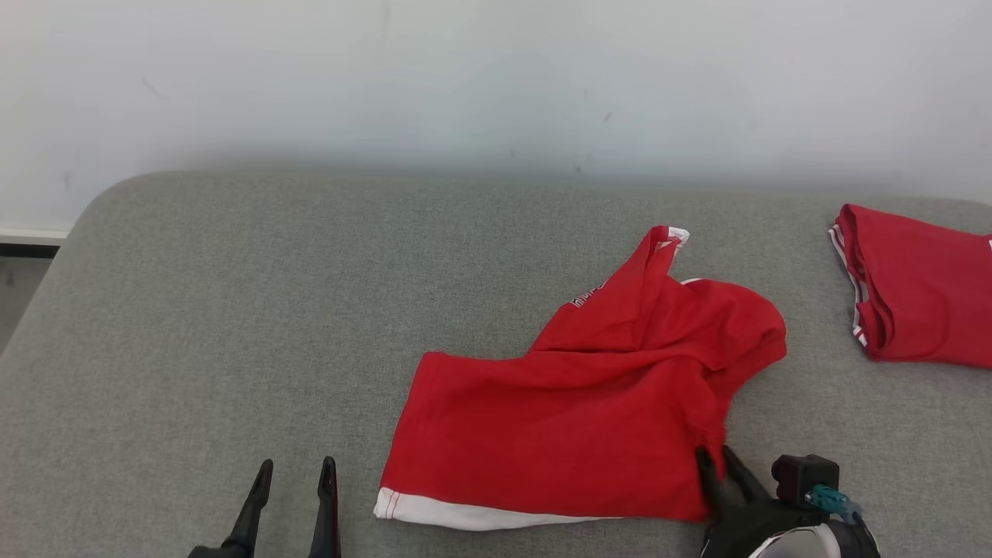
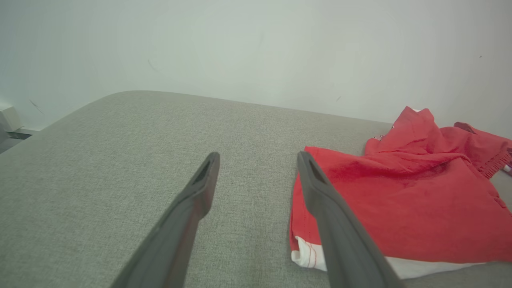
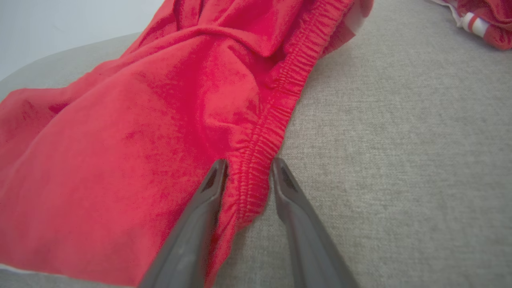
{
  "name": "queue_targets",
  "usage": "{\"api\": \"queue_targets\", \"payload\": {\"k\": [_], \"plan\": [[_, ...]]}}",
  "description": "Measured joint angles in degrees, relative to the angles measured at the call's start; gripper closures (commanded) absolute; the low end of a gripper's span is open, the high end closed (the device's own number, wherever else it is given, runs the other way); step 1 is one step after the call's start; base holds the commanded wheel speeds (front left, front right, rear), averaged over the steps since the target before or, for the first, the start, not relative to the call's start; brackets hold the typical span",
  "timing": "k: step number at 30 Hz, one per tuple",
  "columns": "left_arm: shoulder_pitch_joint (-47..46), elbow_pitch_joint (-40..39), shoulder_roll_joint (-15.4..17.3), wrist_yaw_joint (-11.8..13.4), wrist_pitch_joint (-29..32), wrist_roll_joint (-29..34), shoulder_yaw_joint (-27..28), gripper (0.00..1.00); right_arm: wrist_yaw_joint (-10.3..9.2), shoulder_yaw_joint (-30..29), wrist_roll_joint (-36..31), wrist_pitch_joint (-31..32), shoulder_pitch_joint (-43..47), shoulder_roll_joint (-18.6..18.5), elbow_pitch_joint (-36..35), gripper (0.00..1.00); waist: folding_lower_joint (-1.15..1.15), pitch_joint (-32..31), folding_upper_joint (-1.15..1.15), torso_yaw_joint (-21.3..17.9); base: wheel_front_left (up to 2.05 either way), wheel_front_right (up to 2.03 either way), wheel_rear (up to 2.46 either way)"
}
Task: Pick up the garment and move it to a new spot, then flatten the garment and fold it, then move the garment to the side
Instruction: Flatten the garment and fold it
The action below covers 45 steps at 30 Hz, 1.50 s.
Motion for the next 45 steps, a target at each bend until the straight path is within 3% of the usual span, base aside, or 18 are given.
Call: {"api": "queue_targets", "payload": {"k": [6, 16, 26, 31, 37, 45], "plan": [[0.2, 0.1, 0.0, 0.0, 0.0, 0.0, 0.0, 0.0, 0.0, 0.6, 1.2, -0.3, -0.4, -0.9, -0.9, 1.0, 0.0, -0.5, 0.0, -0.3, 0.0, 0.0, 0.0], [1.3, 0.5, 0.0, 0.5, 0.0, -1.0, -1.7, 0.0, 0.0, -4.7, -0.8, -0.2, 13.4, -4.3, -16.4, 1.0, 0.0, -2.3, 0.0, -1.3, 0.0, 0.0, 0.0], [1.3, 0.6, 0.0, 0.9, 0.0, -1.6, -2.7, 0.0, 0.0, -7.8, -4.3, 8.2, 19.5, -4.5, -29.9, 1.0, -0.01, -2.3, 0.0, -1.1, 0.0, 0.0, 0.0], [1.3, 1.1, 0.0, 0.7, 0.0, -1.8, -3.3, 0.0, 0.0, -5.9, -6.6, 12.9, 15.1, -4.6, -28.5, 1.0, -0.01, -2.4, 0.0, 0.1, 0.0, 0.0, 0.0], [0.7, 1.3, 0.0, 0.7, 0.0, -1.8, -4.2, 0.0, 0.0, -3.8, -7.5, 14.9, 6.1, -4.6, -21.6, 1.0, -0.01, -2.2, 0.0, 2.0, 0.0, 0.0, 0.0], [0.2, 1.6, 0.0, 0.9, 0.0, -2.0, -5.0, 0.0, 0.0, -2.7, -7.5, 12.1, -2.0, -4.0, -9.4, 1.0, 0.0, -1.7, 0.0, 4.0, 0.0, 0.0, 0.0]]}}
